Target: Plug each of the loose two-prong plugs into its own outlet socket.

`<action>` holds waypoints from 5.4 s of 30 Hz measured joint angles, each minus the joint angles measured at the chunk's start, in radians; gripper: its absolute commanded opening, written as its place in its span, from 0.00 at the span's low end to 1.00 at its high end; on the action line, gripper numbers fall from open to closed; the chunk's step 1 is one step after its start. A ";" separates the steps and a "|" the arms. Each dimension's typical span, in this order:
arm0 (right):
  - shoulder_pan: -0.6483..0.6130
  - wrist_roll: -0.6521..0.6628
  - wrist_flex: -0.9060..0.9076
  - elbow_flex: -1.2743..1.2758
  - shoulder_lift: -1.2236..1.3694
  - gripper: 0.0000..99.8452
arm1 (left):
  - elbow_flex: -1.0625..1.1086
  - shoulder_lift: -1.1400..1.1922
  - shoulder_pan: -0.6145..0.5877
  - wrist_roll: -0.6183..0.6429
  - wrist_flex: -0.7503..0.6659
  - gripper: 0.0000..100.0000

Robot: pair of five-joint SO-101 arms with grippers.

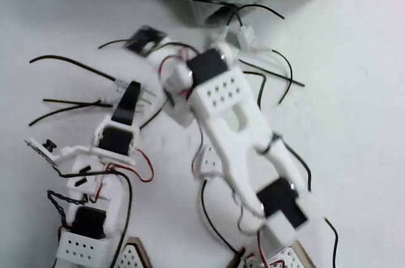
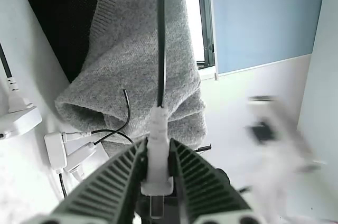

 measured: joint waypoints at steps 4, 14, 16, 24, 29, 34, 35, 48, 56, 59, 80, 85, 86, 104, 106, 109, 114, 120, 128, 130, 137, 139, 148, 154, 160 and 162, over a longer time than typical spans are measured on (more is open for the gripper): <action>-0.083 0.005 -0.032 0.002 -0.046 0.34 | 0.000 0.000 -0.015 0.000 0.000 0.02; -0.003 0.008 -0.114 -0.198 0.195 0.34 | 0.000 0.000 -0.026 0.000 0.000 0.02; -0.002 0.012 -0.092 -0.322 0.264 0.34 | 0.000 -0.002 -0.032 0.000 0.000 0.02; 0.006 0.014 0.002 -0.760 0.494 0.33 | -0.002 -0.015 -0.037 0.000 -0.008 0.02; 0.051 0.011 0.000 -0.781 0.502 0.34 | -0.002 -0.002 -0.031 0.000 0.017 0.02; 0.118 0.011 0.000 -0.635 0.397 0.34 | -0.002 0.000 -0.031 0.000 0.018 0.02; 0.121 0.011 0.000 -0.588 0.354 0.34 | -0.002 0.000 -0.031 0.000 0.018 0.02; -0.094 0.054 -0.049 -0.149 0.057 0.34 | -0.002 0.000 -0.031 0.000 0.018 0.02; -0.069 0.055 -0.127 -0.241 0.184 0.34 | -0.002 0.000 -0.034 -0.002 0.035 0.02; -0.061 0.057 -0.124 -0.364 0.265 0.34 | -0.002 -0.002 -0.037 0.000 0.034 0.02; 0.123 0.057 -0.002 -0.838 0.419 0.33 | -0.002 0.000 -0.015 0.000 0.037 0.02; 0.252 0.057 0.002 -0.749 0.255 0.33 | -0.002 0.000 -0.015 0.000 0.037 0.02; 0.281 0.057 0.002 -0.697 0.209 0.33 | -0.002 0.000 -0.015 0.000 0.041 0.02; 0.819 0.055 -0.029 0.534 -0.516 0.33 | -0.002 0.000 0.071 -0.087 0.285 0.02; 0.825 0.055 -0.087 0.649 -0.519 0.33 | -0.002 0.000 0.044 -0.135 0.290 0.02; 0.821 0.055 -0.186 0.795 -0.519 0.33 | 0.002 0.000 -0.006 -0.324 0.292 0.02; 0.824 0.000 -0.302 0.941 -0.519 0.33 | 0.000 0.000 -0.074 -0.683 0.348 0.02; 0.824 -0.011 -0.427 1.086 -0.519 0.33 | -0.066 0.000 -0.075 -1.057 0.503 0.02; 0.824 -0.055 -0.600 1.250 -0.519 0.33 | -0.169 0.021 -0.075 -1.146 0.526 0.02; 0.824 -0.077 -0.623 1.261 -0.519 0.33 | -0.212 0.097 -0.075 -1.146 0.514 0.02; 0.824 -0.092 -0.635 1.286 -0.520 0.33 | -0.539 0.566 -0.074 -1.039 0.459 0.02; 0.822 -0.092 -0.651 1.303 -0.520 0.33 | -0.669 0.747 -0.074 -0.994 0.466 0.02; 0.824 -0.092 -0.740 1.361 -0.522 0.33 | -1.254 1.401 -0.038 -0.663 0.881 0.02; 0.824 -0.094 -0.801 1.395 -0.523 0.33 | -1.386 1.441 0.048 -0.342 1.155 0.02; 0.824 -0.094 -0.806 1.395 -0.523 0.33 | -1.363 1.450 0.103 -0.092 1.188 0.02; 0.824 -0.094 -0.809 1.396 -0.523 0.33 | -1.332 1.450 0.104 0.005 1.183 0.02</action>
